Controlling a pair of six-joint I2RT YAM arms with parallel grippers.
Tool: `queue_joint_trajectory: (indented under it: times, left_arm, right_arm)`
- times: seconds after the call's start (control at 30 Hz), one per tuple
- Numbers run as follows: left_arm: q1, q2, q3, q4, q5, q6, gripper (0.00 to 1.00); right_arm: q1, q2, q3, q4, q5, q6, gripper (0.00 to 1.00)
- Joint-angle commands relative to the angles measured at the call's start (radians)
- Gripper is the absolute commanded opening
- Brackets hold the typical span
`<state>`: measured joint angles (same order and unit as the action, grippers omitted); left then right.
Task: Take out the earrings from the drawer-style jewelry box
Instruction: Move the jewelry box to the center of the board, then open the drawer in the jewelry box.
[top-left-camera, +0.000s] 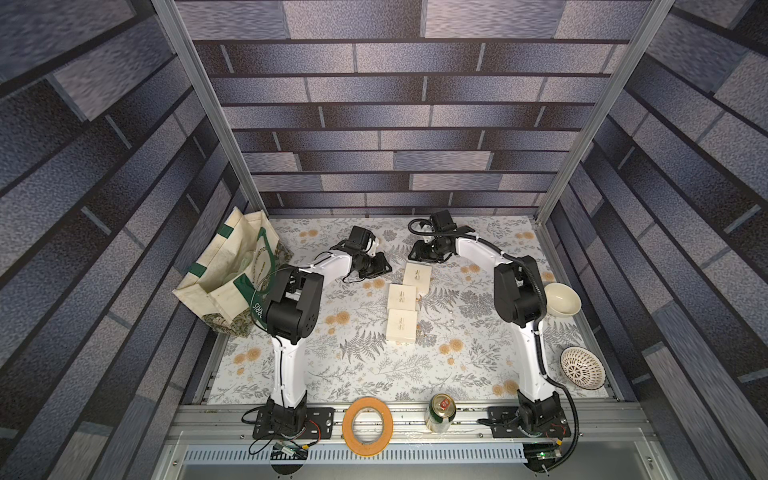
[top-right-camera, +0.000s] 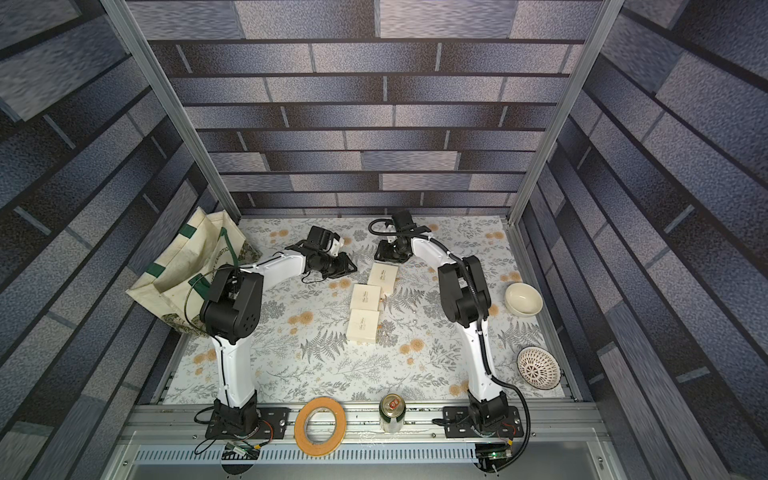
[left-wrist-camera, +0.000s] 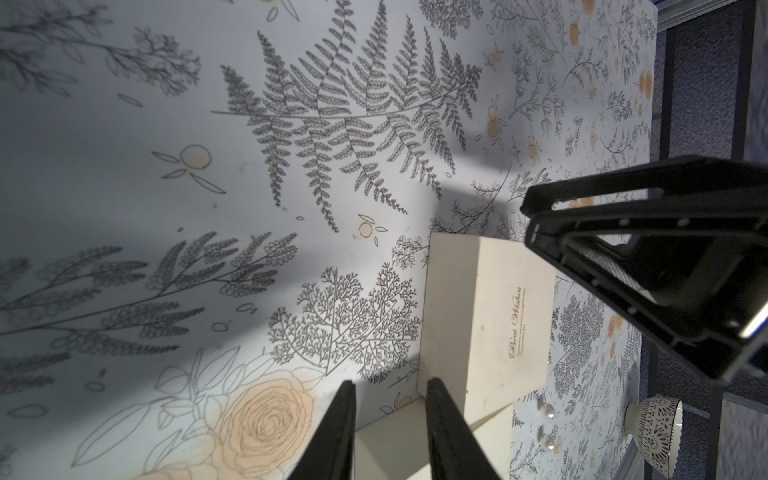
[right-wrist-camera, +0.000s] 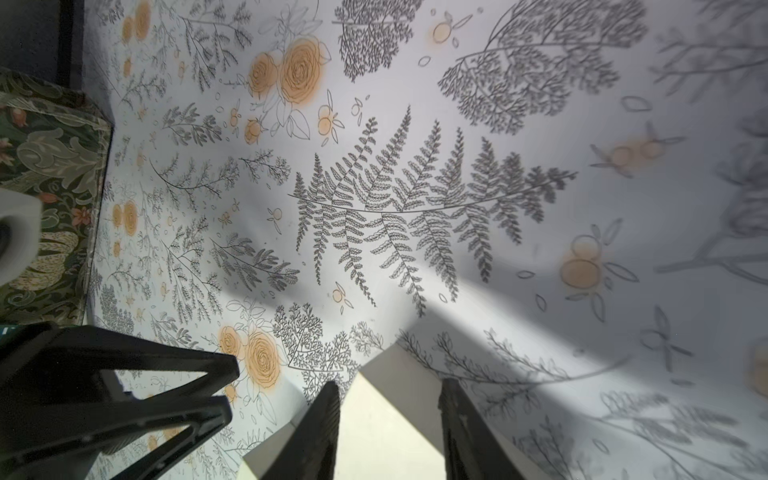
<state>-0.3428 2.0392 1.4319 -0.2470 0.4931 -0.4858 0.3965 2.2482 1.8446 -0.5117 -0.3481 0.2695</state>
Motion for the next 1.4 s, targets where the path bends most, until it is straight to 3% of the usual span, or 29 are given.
queue_joint_trajectory:
  times: [0.0,0.27,0.63,0.93,1.37]
  left_arm:
    - [-0.016,-0.060,0.070,-0.022,-0.011,0.013,0.32]
    - [-0.078,-0.008,0.167,-0.027,0.041,-0.006,0.32]
    - [-0.140,0.041,0.174,-0.018,0.082,-0.036,0.32]
    - [-0.148,0.037,0.096,-0.003,0.062,-0.043,0.32]
    - [-0.148,0.090,0.124,-0.021,0.058,-0.045,0.32]
  right_arm:
    - [-0.018,-0.114,-0.069,0.064,0.083,0.038,0.43]
    - [-0.059,-0.291,-0.295,0.049,0.107,0.089,0.43]
    - [-0.059,-0.369,-0.511,0.140,0.047,0.168,0.35]
    - [-0.059,-0.372,-0.559,0.193,0.000,0.208,0.29]
    - [-0.058,-0.357,-0.574,0.216,-0.013,0.232,0.26]
